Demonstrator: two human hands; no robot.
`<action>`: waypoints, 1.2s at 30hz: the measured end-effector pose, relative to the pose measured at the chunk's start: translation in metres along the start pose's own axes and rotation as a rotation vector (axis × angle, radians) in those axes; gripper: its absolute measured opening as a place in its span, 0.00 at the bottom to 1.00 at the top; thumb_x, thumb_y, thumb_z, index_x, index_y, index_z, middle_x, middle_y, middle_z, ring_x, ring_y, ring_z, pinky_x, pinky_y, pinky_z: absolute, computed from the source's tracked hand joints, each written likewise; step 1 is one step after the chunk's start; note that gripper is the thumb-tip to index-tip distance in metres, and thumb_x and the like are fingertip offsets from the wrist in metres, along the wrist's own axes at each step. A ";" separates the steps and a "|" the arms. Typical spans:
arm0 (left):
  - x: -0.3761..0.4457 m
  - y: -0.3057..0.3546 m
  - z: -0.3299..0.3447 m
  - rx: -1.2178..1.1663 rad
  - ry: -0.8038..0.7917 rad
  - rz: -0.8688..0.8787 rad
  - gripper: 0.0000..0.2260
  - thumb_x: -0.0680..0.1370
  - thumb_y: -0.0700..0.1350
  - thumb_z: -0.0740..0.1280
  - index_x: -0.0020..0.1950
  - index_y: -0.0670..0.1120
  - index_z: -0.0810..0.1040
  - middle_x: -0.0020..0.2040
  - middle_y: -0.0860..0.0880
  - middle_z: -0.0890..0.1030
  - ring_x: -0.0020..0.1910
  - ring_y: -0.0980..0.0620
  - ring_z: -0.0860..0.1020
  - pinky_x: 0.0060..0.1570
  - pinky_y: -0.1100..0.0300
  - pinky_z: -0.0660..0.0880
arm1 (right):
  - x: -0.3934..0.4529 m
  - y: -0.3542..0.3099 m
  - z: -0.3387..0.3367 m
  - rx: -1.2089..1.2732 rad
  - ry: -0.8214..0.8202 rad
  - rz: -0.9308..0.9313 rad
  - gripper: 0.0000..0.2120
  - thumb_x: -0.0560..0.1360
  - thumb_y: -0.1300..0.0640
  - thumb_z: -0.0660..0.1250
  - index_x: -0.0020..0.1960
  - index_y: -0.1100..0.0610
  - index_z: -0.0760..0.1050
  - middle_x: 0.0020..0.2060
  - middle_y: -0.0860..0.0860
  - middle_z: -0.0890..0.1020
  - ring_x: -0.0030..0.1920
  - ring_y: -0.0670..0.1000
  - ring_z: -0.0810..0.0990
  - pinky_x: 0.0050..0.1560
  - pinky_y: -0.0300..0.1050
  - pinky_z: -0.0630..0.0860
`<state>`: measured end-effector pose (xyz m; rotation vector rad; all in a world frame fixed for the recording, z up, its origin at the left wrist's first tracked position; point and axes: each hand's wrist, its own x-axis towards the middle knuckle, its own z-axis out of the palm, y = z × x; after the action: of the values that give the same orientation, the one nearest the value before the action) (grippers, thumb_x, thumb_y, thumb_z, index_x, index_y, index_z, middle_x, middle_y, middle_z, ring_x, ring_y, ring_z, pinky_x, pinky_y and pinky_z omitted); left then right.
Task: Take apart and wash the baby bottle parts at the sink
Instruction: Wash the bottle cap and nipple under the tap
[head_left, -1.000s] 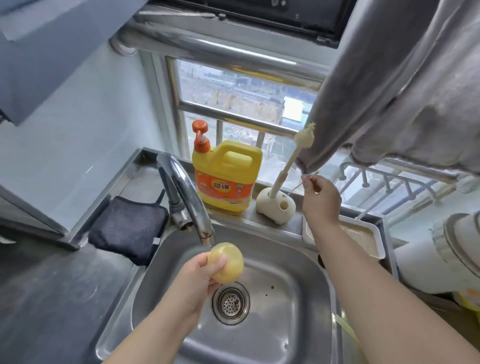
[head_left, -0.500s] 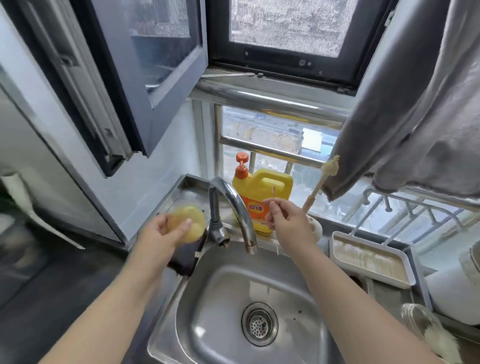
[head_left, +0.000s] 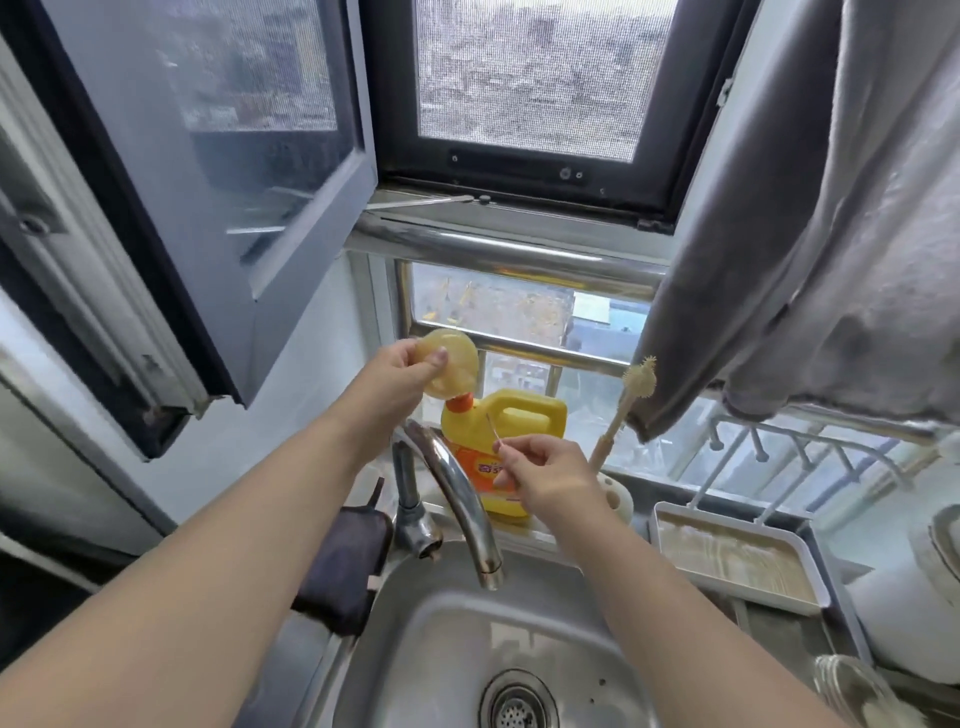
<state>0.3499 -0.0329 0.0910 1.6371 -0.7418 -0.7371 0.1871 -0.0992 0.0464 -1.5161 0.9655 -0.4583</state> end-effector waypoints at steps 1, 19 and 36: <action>0.005 -0.001 0.000 0.033 -0.024 0.009 0.11 0.81 0.50 0.60 0.59 0.45 0.75 0.52 0.49 0.79 0.55 0.52 0.74 0.53 0.60 0.67 | 0.002 -0.001 -0.001 -0.023 -0.001 0.012 0.04 0.79 0.58 0.64 0.47 0.53 0.78 0.31 0.49 0.80 0.24 0.36 0.75 0.27 0.27 0.67; 0.033 -0.013 -0.009 0.296 -0.205 0.074 0.15 0.79 0.53 0.62 0.60 0.44 0.76 0.55 0.45 0.80 0.56 0.48 0.78 0.59 0.55 0.71 | 0.014 0.009 -0.002 -0.106 -0.063 0.000 0.05 0.79 0.55 0.63 0.48 0.49 0.79 0.30 0.45 0.81 0.28 0.35 0.74 0.39 0.34 0.70; 0.030 -0.012 -0.020 0.217 -0.240 0.028 0.29 0.72 0.64 0.66 0.65 0.46 0.74 0.59 0.47 0.80 0.58 0.49 0.78 0.64 0.47 0.72 | 0.019 0.011 0.012 -0.154 -0.075 0.001 0.07 0.78 0.58 0.64 0.52 0.52 0.80 0.33 0.46 0.81 0.26 0.33 0.73 0.30 0.27 0.65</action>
<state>0.3849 -0.0425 0.0803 1.7466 -1.0439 -0.8672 0.2040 -0.1062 0.0285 -1.6599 0.9606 -0.3303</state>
